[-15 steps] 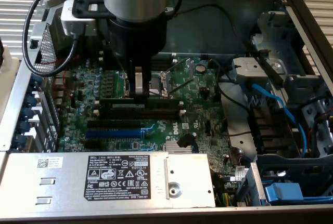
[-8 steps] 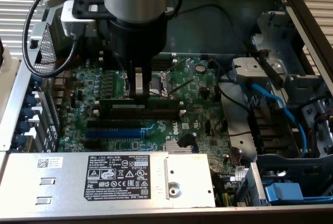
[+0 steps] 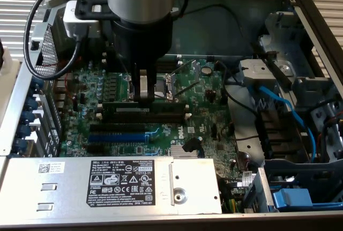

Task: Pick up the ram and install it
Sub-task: 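Insert the ram into the slot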

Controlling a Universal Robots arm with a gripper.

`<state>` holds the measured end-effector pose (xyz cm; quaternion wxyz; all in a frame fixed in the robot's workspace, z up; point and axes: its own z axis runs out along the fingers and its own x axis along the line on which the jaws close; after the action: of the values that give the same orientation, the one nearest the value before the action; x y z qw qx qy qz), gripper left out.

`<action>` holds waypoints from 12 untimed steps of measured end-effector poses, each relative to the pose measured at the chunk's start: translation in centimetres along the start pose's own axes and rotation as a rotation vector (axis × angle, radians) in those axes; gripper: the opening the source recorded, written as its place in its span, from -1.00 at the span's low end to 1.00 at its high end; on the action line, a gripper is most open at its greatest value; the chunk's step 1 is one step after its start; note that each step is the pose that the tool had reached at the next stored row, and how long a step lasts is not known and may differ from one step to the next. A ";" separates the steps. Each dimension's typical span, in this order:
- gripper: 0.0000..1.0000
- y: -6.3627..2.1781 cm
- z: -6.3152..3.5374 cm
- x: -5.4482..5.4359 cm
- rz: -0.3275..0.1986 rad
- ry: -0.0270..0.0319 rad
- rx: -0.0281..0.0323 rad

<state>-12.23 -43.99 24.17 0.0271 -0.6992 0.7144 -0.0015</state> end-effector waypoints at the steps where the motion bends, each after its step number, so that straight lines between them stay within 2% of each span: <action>1: -0.76 0.00 0.01 0.0 0.000 0.0000 0.0000; 12: -0.76 0.01 0.19 -0.1 0.000 -0.0002 0.0000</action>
<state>-12.23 -43.92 23.97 0.0271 -0.6993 0.7143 -0.0015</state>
